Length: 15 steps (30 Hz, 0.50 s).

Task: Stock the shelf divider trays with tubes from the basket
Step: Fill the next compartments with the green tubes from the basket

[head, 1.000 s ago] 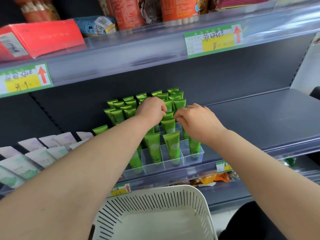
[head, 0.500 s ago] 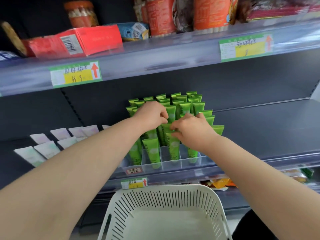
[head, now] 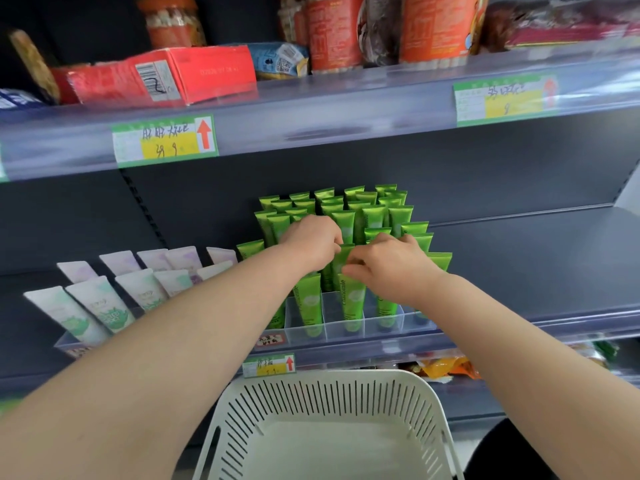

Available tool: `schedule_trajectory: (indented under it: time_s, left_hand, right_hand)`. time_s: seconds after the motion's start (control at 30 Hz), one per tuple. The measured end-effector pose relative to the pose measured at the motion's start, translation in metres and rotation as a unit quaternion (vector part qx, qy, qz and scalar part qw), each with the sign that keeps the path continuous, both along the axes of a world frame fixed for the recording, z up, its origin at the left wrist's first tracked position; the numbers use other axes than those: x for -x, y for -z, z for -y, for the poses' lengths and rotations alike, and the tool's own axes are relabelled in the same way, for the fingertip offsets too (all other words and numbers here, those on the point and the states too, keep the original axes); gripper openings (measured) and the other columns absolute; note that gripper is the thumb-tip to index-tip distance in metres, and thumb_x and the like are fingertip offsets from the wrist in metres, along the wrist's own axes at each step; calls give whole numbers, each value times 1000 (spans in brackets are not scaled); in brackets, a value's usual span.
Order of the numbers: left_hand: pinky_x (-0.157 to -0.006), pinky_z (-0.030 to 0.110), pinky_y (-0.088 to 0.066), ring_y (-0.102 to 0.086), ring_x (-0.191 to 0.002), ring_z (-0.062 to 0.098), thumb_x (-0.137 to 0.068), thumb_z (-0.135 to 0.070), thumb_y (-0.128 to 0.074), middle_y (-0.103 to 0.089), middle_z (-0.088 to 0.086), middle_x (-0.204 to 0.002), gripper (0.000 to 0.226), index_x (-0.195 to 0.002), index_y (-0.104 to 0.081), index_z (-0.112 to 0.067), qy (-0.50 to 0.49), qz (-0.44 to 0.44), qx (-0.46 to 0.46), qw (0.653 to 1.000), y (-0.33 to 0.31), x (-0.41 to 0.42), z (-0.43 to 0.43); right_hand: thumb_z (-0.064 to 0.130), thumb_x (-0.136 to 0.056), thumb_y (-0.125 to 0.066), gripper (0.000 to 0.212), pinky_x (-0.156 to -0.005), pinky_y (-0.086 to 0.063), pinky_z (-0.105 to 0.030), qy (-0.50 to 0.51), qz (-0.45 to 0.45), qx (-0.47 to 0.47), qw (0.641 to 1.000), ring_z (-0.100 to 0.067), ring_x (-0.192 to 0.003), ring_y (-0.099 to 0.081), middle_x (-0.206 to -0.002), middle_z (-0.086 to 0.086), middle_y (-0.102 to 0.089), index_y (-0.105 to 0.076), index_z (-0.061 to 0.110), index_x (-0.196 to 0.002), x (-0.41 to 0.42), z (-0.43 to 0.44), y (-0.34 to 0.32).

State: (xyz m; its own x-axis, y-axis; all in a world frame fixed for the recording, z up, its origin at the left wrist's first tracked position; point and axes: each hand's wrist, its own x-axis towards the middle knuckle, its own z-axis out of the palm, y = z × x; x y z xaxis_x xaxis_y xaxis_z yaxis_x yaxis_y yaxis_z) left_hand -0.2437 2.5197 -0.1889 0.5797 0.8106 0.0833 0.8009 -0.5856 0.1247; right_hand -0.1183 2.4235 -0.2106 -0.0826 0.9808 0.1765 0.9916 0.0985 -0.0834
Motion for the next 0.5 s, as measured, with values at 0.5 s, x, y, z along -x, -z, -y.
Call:
schedule_trajectory:
  time_s: [0.5]
  left_hand:
    - [-80,38,-53,-61,-84,20,-91,-24,-62,-66,-4,-88,14,-80,-69,-18,-55,91,-24,994,-14,5,-15]
  right_hand:
    - [36,-99,-36,27,-77,-36,-37,27,-48,-112,992,-23,-98,-56,-97,5,-66,-60,26,-105,-13,-3,2]
